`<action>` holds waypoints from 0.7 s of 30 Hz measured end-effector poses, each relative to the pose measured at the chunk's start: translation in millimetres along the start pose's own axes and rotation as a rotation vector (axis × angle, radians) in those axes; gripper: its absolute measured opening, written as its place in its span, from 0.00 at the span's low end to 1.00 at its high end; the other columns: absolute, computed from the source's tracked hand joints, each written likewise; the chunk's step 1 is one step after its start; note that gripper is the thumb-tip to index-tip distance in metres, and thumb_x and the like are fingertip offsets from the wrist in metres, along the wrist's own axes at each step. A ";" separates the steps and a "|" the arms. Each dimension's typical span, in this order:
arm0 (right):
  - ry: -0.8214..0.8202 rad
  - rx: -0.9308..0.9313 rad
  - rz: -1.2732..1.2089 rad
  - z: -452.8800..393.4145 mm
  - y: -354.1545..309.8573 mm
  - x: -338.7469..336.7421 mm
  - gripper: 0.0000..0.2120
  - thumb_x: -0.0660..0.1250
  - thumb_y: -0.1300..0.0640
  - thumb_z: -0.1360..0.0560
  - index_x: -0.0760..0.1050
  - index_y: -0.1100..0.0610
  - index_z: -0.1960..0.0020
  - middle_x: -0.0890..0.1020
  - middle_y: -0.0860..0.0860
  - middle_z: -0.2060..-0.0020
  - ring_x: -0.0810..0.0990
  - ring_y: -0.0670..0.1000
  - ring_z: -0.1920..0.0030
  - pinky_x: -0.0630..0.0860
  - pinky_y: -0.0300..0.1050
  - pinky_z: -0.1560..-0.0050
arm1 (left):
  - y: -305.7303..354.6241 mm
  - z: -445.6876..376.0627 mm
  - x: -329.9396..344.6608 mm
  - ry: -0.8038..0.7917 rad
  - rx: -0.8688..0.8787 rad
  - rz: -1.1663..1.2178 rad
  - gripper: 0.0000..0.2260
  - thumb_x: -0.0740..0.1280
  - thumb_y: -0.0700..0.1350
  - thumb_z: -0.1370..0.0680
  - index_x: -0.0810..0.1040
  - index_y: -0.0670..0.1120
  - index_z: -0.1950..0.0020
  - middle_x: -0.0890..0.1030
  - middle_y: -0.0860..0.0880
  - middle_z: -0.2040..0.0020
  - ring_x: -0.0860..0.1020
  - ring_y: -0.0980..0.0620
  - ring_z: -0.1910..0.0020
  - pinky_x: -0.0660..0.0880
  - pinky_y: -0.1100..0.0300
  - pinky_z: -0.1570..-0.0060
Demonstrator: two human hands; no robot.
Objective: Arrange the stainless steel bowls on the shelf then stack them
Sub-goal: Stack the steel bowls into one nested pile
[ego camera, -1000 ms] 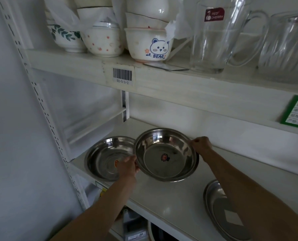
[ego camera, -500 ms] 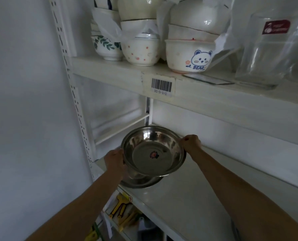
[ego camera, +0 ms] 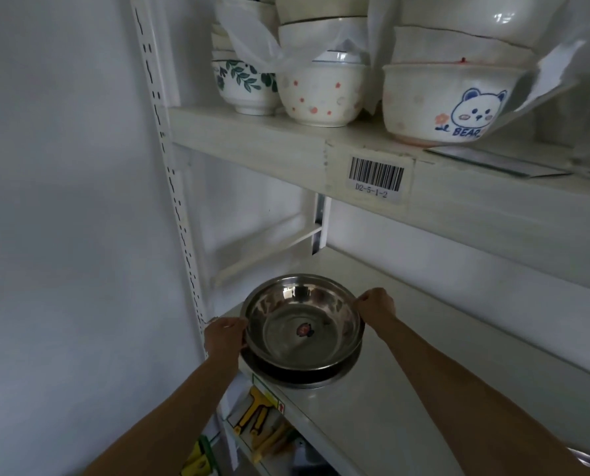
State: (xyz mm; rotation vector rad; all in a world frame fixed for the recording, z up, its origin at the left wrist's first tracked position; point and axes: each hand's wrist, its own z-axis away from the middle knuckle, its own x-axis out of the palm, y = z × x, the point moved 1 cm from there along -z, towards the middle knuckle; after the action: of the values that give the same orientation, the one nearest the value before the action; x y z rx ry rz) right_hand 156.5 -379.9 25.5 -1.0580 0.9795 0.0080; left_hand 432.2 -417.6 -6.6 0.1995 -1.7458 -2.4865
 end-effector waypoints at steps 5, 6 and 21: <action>0.025 0.018 0.057 -0.1 7.0 14.0 0.09 0.61 0.63 0.26 0.79 0.66 0.56 0.83 0.61 0.53 0.82 0.60 0.49 0.72 0.43 0.55 | -7.8 -4.3 -4.3 0.020 0.059 -0.078 0.05 0.70 0.36 0.26 0.81 0.43 0.62 0.79 0.45 0.66 0.78 0.48 0.66 0.79 0.55 0.60; 0.024 0.015 0.079 -0.8 8.9 16.3 0.10 0.62 0.62 0.26 0.79 0.66 0.53 0.83 0.61 0.50 0.82 0.61 0.48 0.73 0.44 0.53 | -8.9 -5.1 -5.5 0.022 0.069 -0.097 0.05 0.70 0.37 0.27 0.81 0.43 0.62 0.80 0.45 0.66 0.78 0.47 0.66 0.80 0.54 0.59; 0.066 -0.039 0.254 -1.0 19.6 28.7 0.09 0.61 0.64 0.26 0.79 0.64 0.50 0.83 0.60 0.49 0.82 0.60 0.49 0.74 0.44 0.55 | -16.5 -13.7 -7.1 0.032 0.149 -0.312 0.06 0.72 0.41 0.27 0.79 0.45 0.63 0.83 0.45 0.64 0.80 0.48 0.65 0.77 0.57 0.60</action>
State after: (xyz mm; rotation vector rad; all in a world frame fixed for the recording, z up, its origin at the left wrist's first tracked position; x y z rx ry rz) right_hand 164.4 -382.6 -8.3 -0.9686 1.1732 0.2026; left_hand 441.4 -423.6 -26.4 0.5602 -2.0251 -2.5330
